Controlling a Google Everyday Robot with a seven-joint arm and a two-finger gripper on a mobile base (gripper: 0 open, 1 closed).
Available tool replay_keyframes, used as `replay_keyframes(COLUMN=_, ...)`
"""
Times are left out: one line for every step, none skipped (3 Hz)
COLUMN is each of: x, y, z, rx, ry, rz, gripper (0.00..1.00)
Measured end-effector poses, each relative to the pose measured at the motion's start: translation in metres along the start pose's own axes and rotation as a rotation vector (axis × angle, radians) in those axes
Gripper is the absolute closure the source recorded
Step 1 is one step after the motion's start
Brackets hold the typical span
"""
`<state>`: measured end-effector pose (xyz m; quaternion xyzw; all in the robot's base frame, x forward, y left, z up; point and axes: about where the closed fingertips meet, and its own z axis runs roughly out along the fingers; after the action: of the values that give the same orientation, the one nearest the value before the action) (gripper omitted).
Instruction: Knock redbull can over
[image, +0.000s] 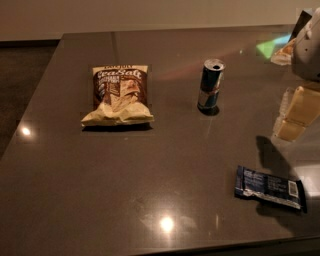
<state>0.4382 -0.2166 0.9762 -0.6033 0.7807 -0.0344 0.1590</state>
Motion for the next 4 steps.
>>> replay_keyframes(x=0.0, y=0.0, z=0.0, rx=0.002, ry=-0.002, rz=0.0, gripper=0.0)
replay_keyframes(x=-0.011, y=-0.016, z=0.001, rx=0.02, ry=-0.07, rz=0.022, gripper=0.0)
replay_keyframes(x=-0.026, y=-0.038, z=0.008, rx=0.025, ry=-0.151, rz=0.059, gripper=0.0)
replay_keyframes(x=-0.04, y=-0.061, z=0.019, rx=0.023, ry=-0.218, rz=0.102, gripper=0.0)
